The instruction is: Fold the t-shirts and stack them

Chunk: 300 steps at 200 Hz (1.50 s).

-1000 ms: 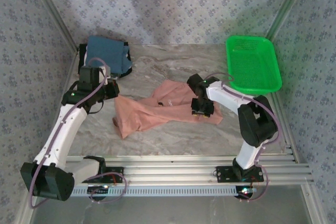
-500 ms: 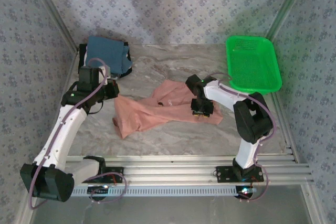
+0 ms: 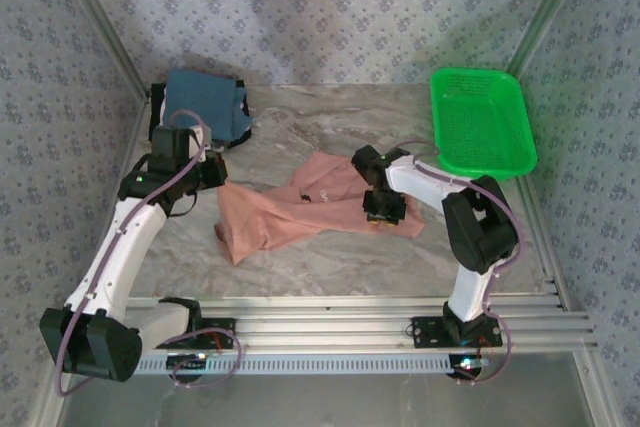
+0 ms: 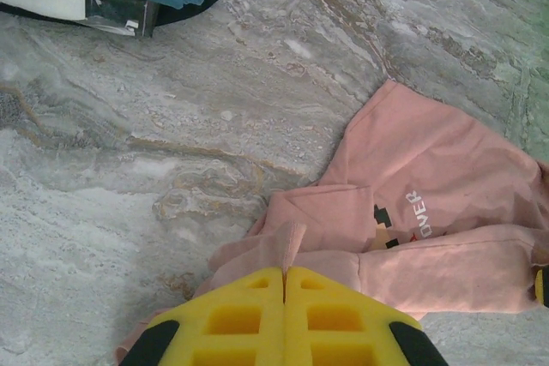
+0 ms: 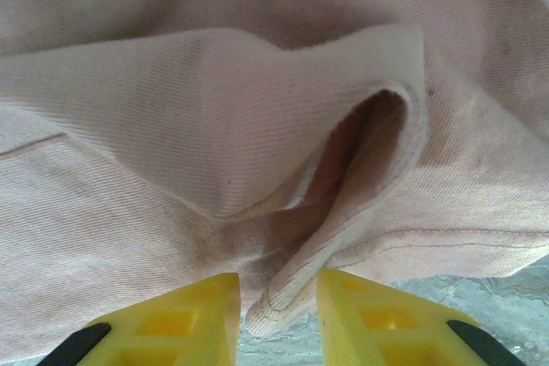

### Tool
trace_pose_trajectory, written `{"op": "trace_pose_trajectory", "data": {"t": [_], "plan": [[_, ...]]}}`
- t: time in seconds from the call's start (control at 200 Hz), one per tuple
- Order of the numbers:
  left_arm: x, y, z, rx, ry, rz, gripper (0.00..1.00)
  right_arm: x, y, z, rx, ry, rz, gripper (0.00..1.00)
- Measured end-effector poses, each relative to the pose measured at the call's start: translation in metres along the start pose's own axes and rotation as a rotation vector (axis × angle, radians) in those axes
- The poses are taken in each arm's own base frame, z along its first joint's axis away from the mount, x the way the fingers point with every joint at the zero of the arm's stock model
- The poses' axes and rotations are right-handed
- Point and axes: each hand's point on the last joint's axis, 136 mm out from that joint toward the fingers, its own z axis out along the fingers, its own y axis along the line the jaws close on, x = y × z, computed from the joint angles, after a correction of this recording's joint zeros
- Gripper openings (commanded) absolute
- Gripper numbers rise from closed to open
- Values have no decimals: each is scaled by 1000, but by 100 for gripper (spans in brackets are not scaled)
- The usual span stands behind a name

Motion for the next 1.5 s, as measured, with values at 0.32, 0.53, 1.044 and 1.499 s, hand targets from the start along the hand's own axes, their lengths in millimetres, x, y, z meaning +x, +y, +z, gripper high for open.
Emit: {"op": "trace_pose_trajectory", "data": {"t": [0.32, 0.53, 1.044, 1.499], "plan": [[-1, 2, 1, -4, 0, 2, 0, 5, -2, 6, 17, 16, 16, 12], [-2, 6, 1, -7, -1, -1, 0, 10, -8, -1, 44, 24, 9, 0], [-200, -49, -139, 77, -442, 21, 2, -83, -61, -288, -298, -583, 54, 0], [-266, -111, -306, 198, -868, 135, 6, -67, -91, -441, -519, -919, -11, 0]]}}
